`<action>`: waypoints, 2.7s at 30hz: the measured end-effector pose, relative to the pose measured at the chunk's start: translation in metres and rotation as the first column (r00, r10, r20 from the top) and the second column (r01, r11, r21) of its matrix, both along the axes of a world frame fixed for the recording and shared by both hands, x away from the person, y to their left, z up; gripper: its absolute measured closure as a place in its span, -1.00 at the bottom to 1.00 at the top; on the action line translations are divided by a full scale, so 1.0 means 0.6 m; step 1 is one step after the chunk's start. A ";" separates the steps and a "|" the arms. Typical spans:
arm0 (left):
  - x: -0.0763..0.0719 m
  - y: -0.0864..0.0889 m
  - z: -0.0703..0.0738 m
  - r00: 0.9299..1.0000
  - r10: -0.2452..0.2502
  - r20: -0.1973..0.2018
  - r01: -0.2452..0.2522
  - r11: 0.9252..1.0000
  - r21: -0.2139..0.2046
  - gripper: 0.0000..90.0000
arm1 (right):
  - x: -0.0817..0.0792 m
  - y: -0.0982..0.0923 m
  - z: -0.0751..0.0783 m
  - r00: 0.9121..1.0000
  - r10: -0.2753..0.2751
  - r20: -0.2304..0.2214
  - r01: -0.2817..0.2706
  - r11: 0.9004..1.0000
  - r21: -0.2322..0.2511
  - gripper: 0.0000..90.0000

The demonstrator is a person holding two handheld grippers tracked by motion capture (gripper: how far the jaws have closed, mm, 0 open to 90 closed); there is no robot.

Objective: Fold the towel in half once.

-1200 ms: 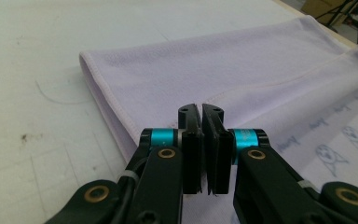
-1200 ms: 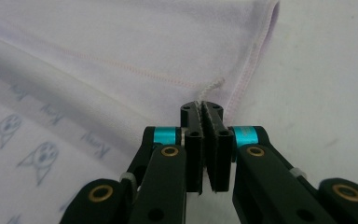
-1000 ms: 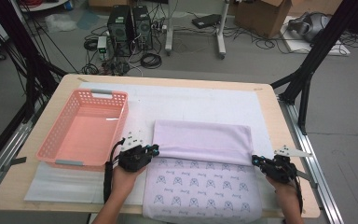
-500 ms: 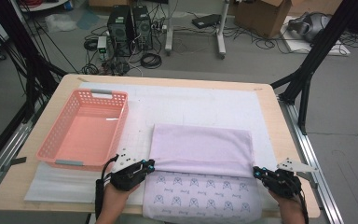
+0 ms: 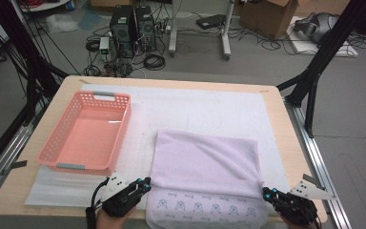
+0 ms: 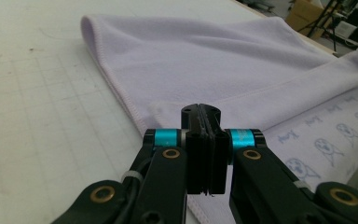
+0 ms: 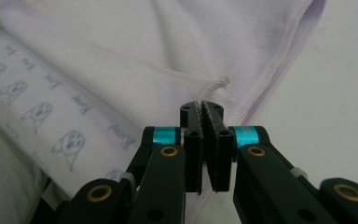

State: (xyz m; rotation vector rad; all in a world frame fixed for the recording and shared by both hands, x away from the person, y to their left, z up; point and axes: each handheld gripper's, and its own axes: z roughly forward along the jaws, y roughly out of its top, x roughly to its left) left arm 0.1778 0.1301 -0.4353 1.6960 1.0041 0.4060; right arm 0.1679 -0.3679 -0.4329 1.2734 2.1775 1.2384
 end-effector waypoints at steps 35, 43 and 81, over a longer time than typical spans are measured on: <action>0.089 -0.063 -0.013 0.994 -0.088 -0.067 0.094 0.991 0.094 0.79 | 0.028 -0.010 -0.002 0.999 -0.042 -0.006 0.043 0.997 0.061 0.91; 0.067 -0.036 0.003 0.993 -0.115 -0.021 0.116 0.993 0.013 0.79 | 0.021 -0.001 0.005 1.000 -0.025 -0.011 0.025 0.998 0.056 0.91; -0.023 -0.002 0.004 0.996 -0.083 -0.015 0.082 0.996 -0.042 0.06 | -0.051 -0.018 0.017 0.999 -0.034 -0.019 0.035 0.997 0.062 0.50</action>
